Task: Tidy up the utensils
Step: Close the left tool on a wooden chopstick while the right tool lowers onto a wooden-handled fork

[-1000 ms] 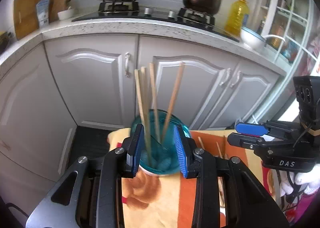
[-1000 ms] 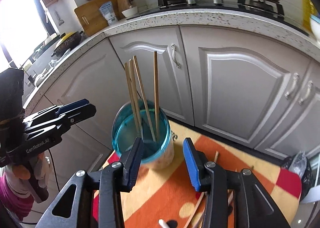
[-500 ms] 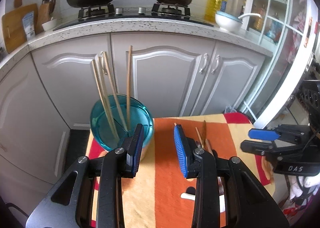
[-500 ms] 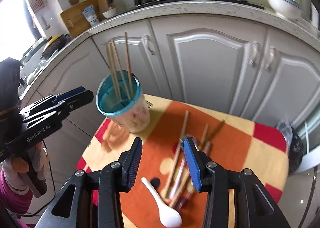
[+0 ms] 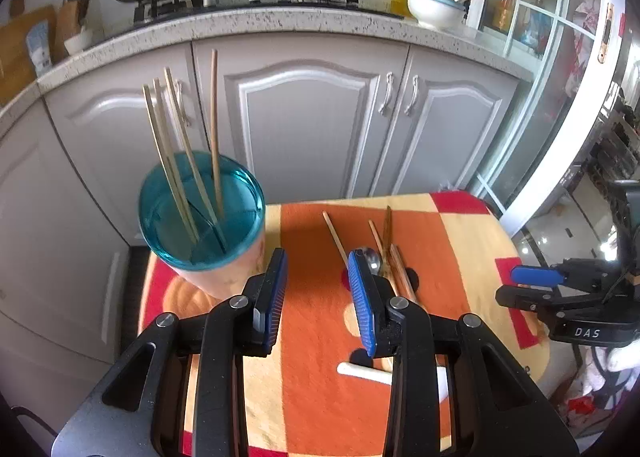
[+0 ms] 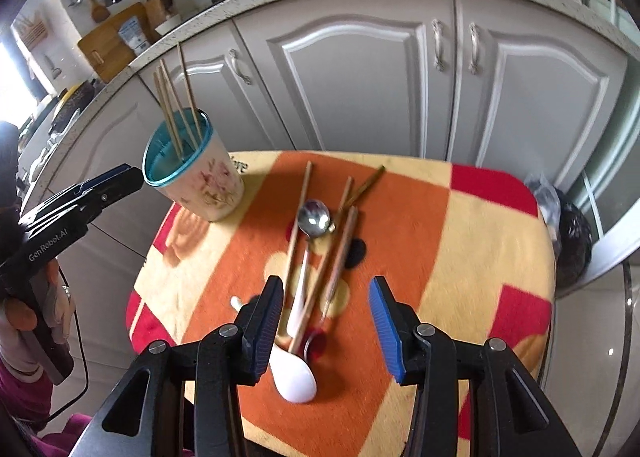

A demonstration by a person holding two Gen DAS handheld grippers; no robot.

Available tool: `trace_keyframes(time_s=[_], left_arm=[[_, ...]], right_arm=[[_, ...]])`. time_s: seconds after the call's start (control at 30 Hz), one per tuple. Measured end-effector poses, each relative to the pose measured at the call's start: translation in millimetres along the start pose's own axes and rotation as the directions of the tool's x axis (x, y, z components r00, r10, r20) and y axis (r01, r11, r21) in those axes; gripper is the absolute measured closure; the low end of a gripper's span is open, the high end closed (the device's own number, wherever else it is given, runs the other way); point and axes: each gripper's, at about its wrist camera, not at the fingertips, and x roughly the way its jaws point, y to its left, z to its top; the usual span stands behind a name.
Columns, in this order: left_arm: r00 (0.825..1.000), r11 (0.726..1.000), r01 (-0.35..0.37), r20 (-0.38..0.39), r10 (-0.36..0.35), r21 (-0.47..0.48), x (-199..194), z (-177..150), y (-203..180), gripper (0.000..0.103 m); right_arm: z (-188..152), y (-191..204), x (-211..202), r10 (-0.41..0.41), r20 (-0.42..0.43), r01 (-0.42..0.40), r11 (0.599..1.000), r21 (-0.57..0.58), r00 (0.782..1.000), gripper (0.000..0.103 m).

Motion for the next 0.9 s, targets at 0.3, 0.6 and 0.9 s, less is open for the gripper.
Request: trace_keyframes(time_s=[0.3,0.6,0.9], left_arm=[[0.993,0.997,0.058,-0.103,-0.064,-0.059,26,-17,6,0.073],[0.976,0.991,0.086,-0.189,-0.103,-0.100,56,-30,13,0.073],[0.965,0.990,0.077,-0.239,-0.103,-0.115,79,-32,15,0.073]], right_arm=[[-10,-12,31,0.009,-0.064,-0.006,0.999,0.035,0.998,0.060],[-4,-24,87,0.019,-0.137,-0.005,0.995,0.098,0.990,0.060],[18,-13,130,-0.006,-0.193,0.012,0.999,0.033,0.981,0.078]])
